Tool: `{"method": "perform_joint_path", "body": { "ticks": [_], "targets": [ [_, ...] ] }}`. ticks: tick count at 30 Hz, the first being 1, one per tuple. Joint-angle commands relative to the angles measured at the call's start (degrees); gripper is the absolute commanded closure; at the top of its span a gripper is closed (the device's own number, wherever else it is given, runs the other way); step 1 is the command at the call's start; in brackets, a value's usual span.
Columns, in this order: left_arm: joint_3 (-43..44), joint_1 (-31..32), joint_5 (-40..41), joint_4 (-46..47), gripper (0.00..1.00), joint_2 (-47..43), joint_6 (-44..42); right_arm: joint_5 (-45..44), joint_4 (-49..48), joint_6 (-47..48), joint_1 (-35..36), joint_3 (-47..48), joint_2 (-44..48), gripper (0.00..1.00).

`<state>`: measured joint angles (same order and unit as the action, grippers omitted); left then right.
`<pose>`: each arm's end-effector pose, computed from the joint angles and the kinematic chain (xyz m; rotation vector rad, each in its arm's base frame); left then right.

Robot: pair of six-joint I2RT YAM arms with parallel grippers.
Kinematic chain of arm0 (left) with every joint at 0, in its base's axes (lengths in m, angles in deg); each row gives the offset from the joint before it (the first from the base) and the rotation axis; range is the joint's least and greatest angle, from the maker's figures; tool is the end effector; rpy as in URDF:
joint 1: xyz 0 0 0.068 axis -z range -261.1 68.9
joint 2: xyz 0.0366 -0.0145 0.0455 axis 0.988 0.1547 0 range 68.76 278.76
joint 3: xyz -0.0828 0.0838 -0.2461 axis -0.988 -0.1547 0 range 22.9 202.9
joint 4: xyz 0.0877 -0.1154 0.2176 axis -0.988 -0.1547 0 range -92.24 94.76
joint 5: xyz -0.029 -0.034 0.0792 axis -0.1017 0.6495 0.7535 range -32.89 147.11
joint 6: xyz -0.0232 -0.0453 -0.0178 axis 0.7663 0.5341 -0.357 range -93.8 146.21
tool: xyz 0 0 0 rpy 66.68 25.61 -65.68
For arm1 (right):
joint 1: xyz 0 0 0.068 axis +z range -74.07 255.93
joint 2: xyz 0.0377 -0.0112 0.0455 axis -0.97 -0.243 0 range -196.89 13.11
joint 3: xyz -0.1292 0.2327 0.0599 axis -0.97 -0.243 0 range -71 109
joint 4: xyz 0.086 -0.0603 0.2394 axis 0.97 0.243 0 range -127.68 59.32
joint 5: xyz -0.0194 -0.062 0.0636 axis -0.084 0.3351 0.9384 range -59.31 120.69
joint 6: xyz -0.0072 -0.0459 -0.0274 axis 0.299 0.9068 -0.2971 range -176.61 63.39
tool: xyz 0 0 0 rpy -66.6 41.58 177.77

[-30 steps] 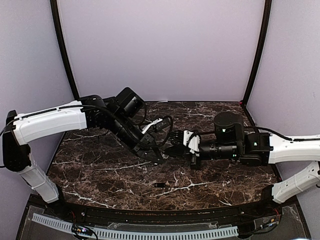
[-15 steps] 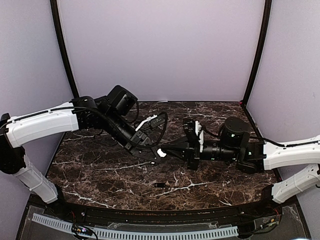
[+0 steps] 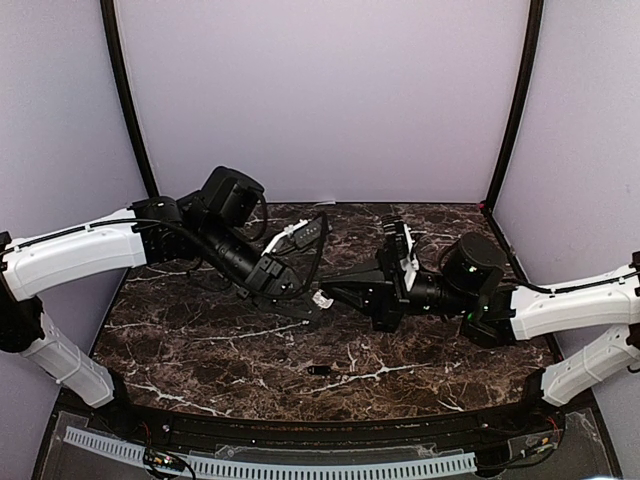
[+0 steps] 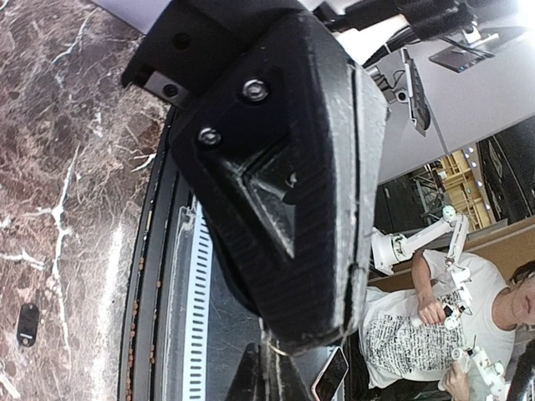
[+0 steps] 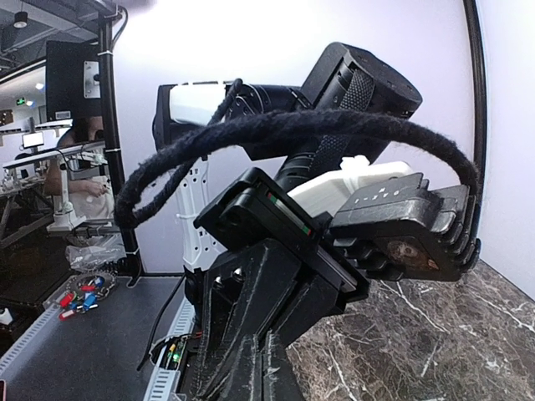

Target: Remove the keys from the keyring

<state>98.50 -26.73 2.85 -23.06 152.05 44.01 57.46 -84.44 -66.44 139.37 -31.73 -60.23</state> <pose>0.1612 -0.2746 0.3474 1.3272 2.0385 -1.6874 0.1127 0.2613 0.3022 -1.0423 1.1033 1.3630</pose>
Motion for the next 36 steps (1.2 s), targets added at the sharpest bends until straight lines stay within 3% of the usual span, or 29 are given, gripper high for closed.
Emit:
{"method": "perform_joint_path", "body": {
  "ticks": [1, 10, 19, 24, 29, 36],
  "targets": [
    [-0.53, 0.39, -0.34, 11.4, 1.0, -0.38, -1.05, 4.68, -6.51, -3.7, 0.98, 1.26, -2.84, 1.0],
    [-3.77, -0.31, -1.07, 20.82, 1.0, -2.51, 0.53, 9.34, -11.98, -8.59, 0.53, 1.06, -4.82, 1.0],
    [-5.95, -0.73, -9.06, 31.31, 1.0, -0.61, 2.78, 20.85, -15.76, -13.87, -0.16, 4.88, -8.4, 1.0],
    [-4.75, -1.29, -10.02, 31.47, 1.0, 0.29, 1.49, 26.95, -13.0, -14.39, -0.18, 7.17, -10.22, 1.0],
    [-3.68, -2.6, -9.98, 31.8, 1.0, -0.14, 1.34, 27.38, -7.72, -11.53, -0.25, 6.35, -9.84, 1.0],
    [0.79, -3.07, -7.13, 21.13, 1.0, 1.08, -5.47, 23.76, 7.14, -3.03, -0.47, 6.4, -8.11, 1.0]
  ]
}}
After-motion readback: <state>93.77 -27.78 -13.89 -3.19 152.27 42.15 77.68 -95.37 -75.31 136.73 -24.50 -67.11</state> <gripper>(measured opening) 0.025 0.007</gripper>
